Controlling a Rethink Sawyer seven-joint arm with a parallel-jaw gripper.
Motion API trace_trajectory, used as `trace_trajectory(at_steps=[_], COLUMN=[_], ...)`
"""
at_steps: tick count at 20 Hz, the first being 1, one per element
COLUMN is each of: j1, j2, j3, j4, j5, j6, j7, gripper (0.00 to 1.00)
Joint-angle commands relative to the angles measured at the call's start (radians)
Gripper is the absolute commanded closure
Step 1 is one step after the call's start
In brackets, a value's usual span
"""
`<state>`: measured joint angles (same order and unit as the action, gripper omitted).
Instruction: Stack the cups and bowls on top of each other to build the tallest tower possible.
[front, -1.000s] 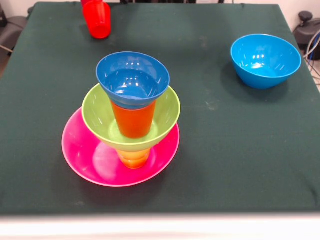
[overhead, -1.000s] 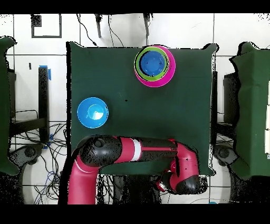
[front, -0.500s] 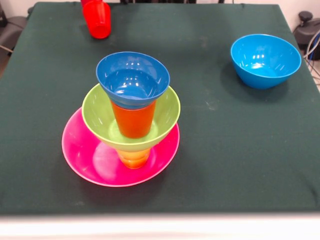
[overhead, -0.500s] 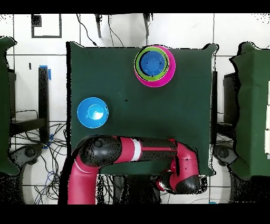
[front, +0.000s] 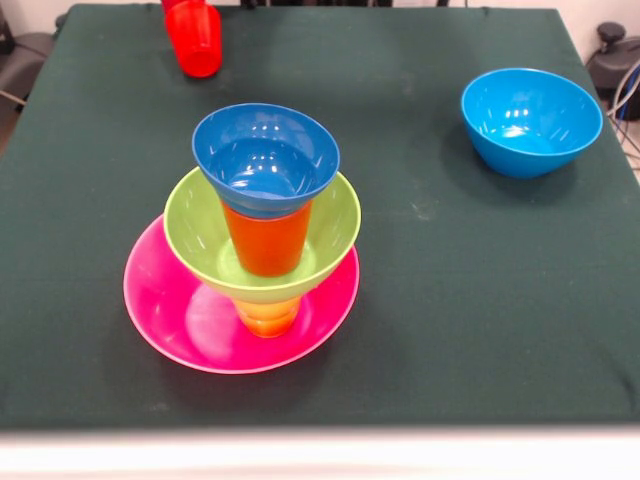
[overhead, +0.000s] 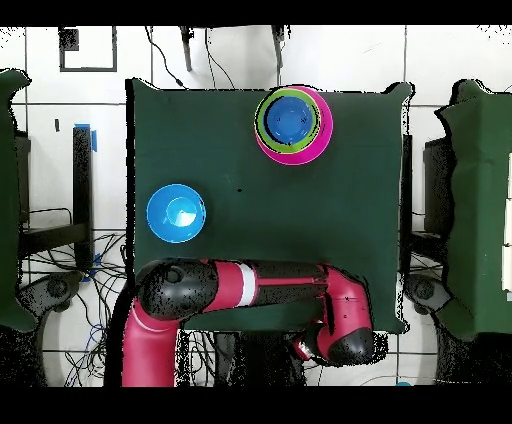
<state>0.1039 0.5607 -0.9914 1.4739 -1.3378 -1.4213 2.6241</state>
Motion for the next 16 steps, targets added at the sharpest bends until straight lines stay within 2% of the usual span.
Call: trace_trajectory(at_steps=[1, 5, 11, 16], j1=[0.051, 0.078, 0.111, 0.112], j2=[0.054, 0.028, -0.017, -0.043], j3=[0.194, 0.225, 0.269, 0.305], j4=[-0.215, -0.163, -0.105, -0.054], j5=[0.253, 0.276, 0.267, 0.263], j6=[0.494, 0.502, 0.521, 0.527], j7=[0.254, 0.252, 0.266, 0.218], gripper=[0.00, 0.00, 0.00, 0.00])
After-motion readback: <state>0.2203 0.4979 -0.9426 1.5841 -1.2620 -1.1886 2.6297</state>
